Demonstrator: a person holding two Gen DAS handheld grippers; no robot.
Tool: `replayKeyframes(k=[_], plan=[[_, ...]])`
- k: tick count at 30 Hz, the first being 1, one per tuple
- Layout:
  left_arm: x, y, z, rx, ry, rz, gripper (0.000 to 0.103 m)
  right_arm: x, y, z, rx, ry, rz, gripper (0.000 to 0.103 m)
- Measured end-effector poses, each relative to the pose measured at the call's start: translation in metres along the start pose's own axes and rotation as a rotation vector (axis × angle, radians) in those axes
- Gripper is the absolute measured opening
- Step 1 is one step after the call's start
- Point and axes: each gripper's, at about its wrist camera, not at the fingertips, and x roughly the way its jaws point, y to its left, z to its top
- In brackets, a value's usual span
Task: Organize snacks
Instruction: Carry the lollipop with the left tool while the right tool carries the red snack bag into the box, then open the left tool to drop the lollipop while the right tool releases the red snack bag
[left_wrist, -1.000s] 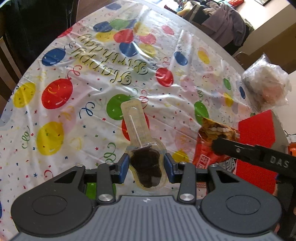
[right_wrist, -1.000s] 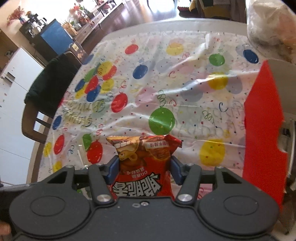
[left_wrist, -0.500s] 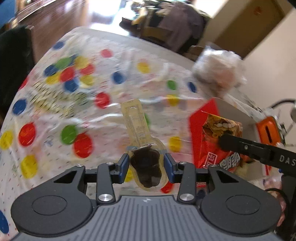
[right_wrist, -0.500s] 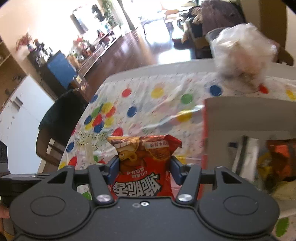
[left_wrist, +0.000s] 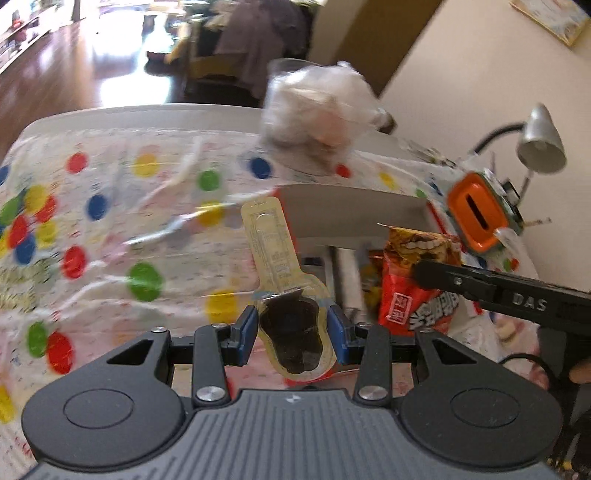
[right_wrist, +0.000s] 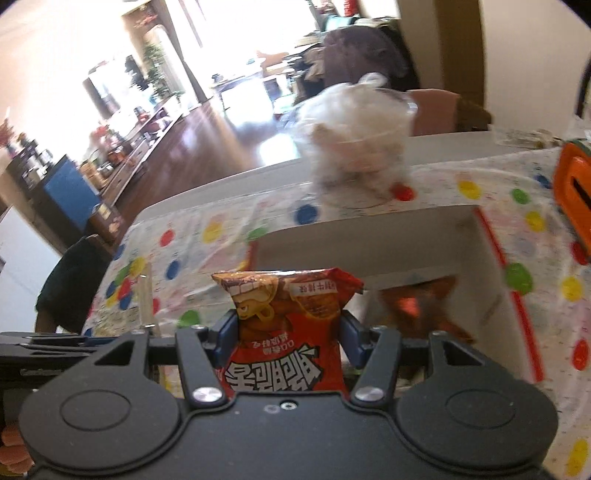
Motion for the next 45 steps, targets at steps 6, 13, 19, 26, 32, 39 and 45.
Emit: replayKeyframes(k=[6,13,19,26,32,39,45], plan=[[0.029,-0.046,0.005,0.091,0.043,-0.013,0.04,-0.002,-0.046,0.001,0.034,-0.001,-0.073,0.056],[0.075,-0.073,0.01,0.108,0.106,-0.012,0.04,0.012,-0.084,0.0,0.019,0.041,-0.122,0.056],[0.108,-0.087,0.023,0.109,0.147,0.015,0.04,0.028,-0.102,0.002,-0.025,0.087,-0.127,0.056],[0.146,-0.094,0.036,0.089,0.219,0.069,0.04,0.043,-0.108,0.006,-0.053,0.108,-0.121,0.056],[0.166,-0.095,0.04,0.075,0.269,0.11,0.04,0.053,-0.11,0.01,-0.071,0.129,-0.119,0.056],[0.179,-0.095,0.04,0.055,0.297,0.126,0.04,0.061,-0.115,0.011,-0.061,0.166,-0.103,0.056],[0.175,-0.097,0.038,0.063,0.281,0.13,0.04,0.064,-0.12,0.009,-0.041,0.181,-0.099,0.057]])
